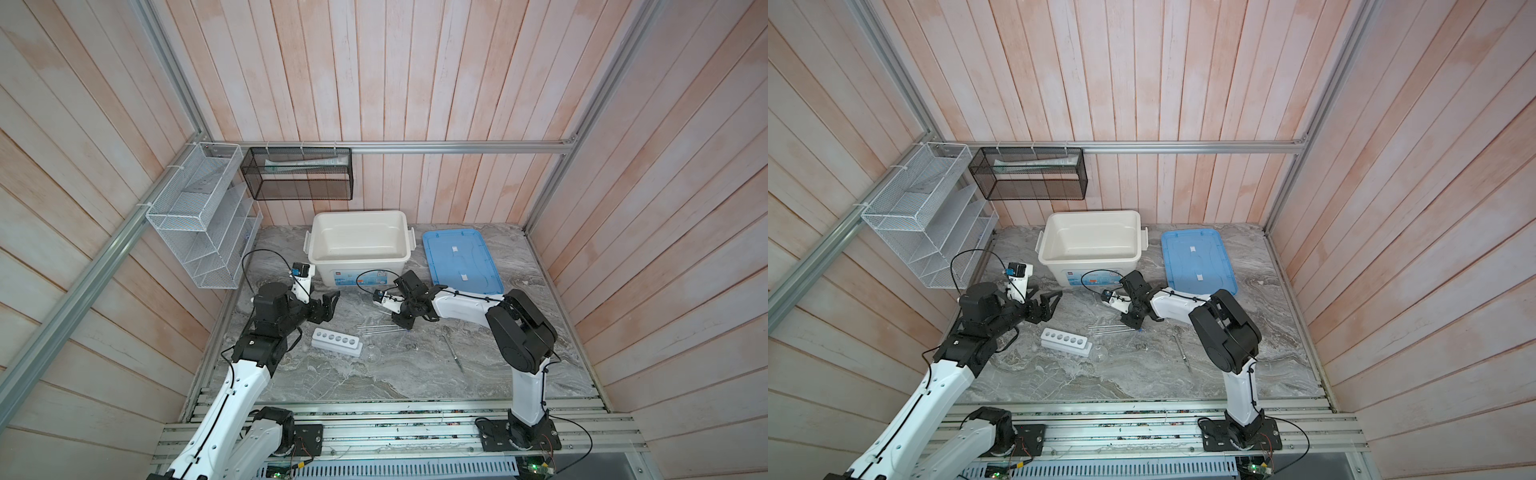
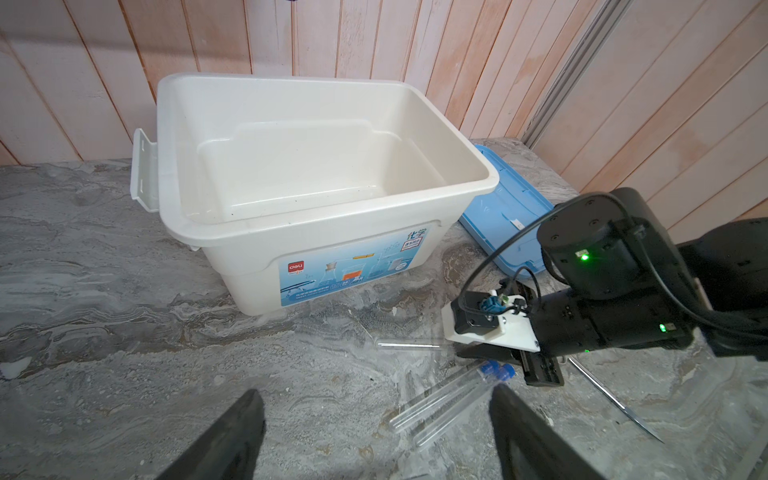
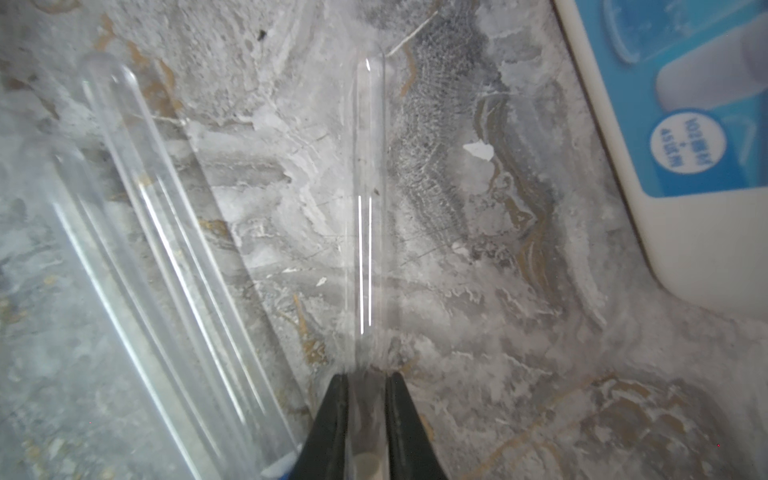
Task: Organize the chemistry lab equipment
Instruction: 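Lift the tube with the right gripper while the left gripper approaches it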
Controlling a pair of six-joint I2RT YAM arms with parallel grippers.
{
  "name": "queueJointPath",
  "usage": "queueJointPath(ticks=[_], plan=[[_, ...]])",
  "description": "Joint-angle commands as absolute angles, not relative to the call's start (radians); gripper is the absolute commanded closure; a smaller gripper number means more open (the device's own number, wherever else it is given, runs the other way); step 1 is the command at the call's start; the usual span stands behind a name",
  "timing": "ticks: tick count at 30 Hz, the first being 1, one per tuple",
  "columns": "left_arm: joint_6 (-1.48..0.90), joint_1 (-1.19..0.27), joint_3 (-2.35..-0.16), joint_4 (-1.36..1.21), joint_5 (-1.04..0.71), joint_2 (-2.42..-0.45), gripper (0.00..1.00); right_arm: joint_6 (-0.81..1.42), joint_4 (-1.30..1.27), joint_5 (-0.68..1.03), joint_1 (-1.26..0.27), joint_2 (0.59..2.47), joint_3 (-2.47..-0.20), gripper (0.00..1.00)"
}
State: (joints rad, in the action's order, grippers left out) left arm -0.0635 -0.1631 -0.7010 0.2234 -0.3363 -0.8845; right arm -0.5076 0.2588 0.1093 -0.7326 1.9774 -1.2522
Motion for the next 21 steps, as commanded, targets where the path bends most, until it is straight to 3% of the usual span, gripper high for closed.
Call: queueJointPath(ticks=[1, 12, 18, 21], plan=[[-0.044, -0.165, -0.677, 0.200, -0.353, -0.892, 0.13, -0.526, 0.299, 0.075, -0.736, 1.949, -1.250, 0.89], [-0.009, -0.197, -0.658, 0.177, -0.285, -0.881, 0.12, -0.488, 0.362, 0.095, -0.721, 1.733, -1.228, 0.91], [0.177, -0.367, -0.646, 0.165, -0.038, -0.832, 0.12, -0.463, 0.438, 0.086, -0.721, 1.613, -1.213, 0.91], [0.379, -0.505, -0.625, 0.105, 0.204, -0.831, 0.12, -0.450, 0.473, 0.089, -0.721, 1.555, -1.213, 0.91]])
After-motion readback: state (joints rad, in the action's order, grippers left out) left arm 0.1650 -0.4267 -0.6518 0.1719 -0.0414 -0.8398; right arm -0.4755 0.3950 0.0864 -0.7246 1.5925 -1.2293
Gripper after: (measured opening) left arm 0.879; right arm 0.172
